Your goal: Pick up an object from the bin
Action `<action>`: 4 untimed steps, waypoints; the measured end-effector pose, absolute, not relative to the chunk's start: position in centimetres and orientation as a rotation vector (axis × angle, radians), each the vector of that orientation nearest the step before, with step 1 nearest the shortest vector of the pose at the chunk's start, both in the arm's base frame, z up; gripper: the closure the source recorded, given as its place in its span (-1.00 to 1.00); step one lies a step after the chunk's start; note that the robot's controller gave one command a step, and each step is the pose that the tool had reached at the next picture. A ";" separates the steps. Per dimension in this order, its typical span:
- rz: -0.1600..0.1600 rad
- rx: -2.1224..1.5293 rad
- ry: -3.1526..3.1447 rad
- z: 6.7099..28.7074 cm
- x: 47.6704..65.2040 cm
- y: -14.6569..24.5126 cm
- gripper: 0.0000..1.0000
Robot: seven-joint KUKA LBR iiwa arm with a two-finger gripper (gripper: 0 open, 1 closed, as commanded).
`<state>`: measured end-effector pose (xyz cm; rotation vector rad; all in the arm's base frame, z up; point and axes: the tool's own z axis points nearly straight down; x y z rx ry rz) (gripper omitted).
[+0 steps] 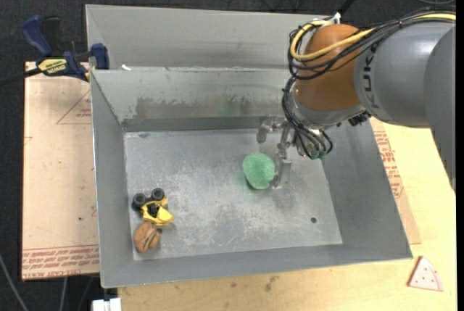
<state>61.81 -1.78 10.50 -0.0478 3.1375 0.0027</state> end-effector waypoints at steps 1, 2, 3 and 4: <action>0.002 -0.316 3.123 7.0 63.2 -0.7 1.00; 0.002 -0.315 3.123 7.0 63.2 -0.7 1.00; 0.001 -0.359 3.117 18.3 61.9 0.4 1.00; 0.002 -0.358 3.118 18.3 61.9 0.4 1.00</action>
Offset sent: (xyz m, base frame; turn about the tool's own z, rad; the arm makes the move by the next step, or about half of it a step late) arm 0.0000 0.0000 0.0000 0.0000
